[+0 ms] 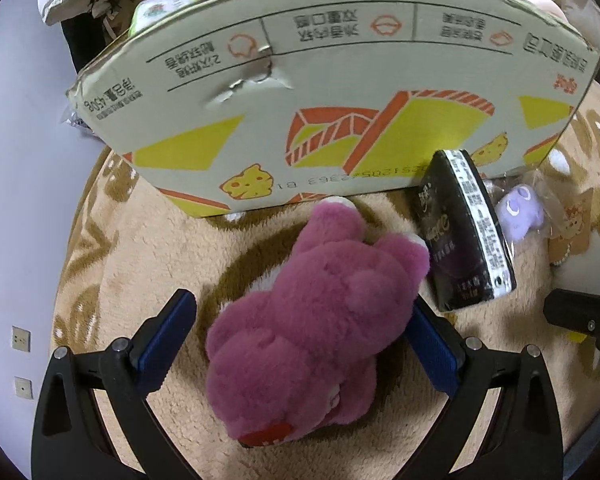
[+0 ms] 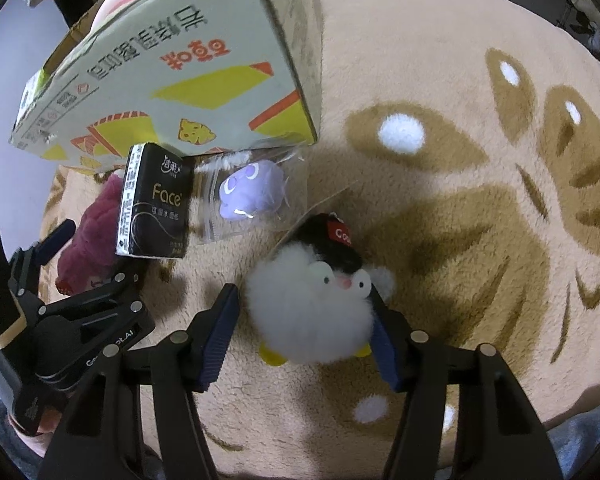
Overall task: Organize soft objects
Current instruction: 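Grasp the pink bear plush with the left tool while the right tool grasps the white fluffy plush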
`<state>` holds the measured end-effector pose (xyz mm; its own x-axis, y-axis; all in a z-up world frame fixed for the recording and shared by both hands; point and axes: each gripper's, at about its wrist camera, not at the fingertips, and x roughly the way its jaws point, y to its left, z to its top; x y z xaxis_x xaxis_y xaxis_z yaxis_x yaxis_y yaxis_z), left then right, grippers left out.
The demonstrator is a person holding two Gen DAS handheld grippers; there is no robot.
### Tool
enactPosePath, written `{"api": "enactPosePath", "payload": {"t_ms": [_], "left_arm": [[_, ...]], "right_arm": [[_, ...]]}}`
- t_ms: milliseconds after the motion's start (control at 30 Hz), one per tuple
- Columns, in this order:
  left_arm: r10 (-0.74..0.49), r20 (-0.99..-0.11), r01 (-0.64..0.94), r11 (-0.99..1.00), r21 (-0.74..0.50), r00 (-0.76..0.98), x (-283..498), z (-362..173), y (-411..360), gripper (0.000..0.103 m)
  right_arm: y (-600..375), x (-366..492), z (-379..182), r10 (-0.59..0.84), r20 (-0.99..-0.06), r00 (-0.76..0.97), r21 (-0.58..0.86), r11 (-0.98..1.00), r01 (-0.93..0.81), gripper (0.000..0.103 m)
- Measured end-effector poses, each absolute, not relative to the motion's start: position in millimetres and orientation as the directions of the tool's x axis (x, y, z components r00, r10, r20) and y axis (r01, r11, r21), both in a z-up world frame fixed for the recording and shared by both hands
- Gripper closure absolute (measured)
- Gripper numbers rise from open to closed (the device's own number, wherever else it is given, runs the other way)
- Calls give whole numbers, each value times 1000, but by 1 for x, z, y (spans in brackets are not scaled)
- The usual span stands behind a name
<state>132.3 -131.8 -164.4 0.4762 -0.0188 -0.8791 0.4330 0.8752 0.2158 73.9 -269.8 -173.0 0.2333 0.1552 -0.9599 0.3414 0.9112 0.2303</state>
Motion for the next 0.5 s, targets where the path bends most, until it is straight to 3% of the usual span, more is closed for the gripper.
{"api": "enactPosePath", "payload": {"t_ms": [133,300,400,500], "left_arm": [[-67,-894,439,886,151,443,137,-165,-127,18],[-78,-900,426,896,126,430,138,-165,-123,21],[-81,-901,426,896,122,427,138,-164,-123,21],[-81,-901,428,895,123,426,134,-163,-123,23]], "right_arm": [[-271,74,-172,151,-960,236,227,912,341,44],[-273,72,-165,154,-955,254,235,914,330,54],[-269,72,-162,158,-952,262,238,920,313,56],[-267,72,-165,151,-956,250,226,924,307,67]]}}
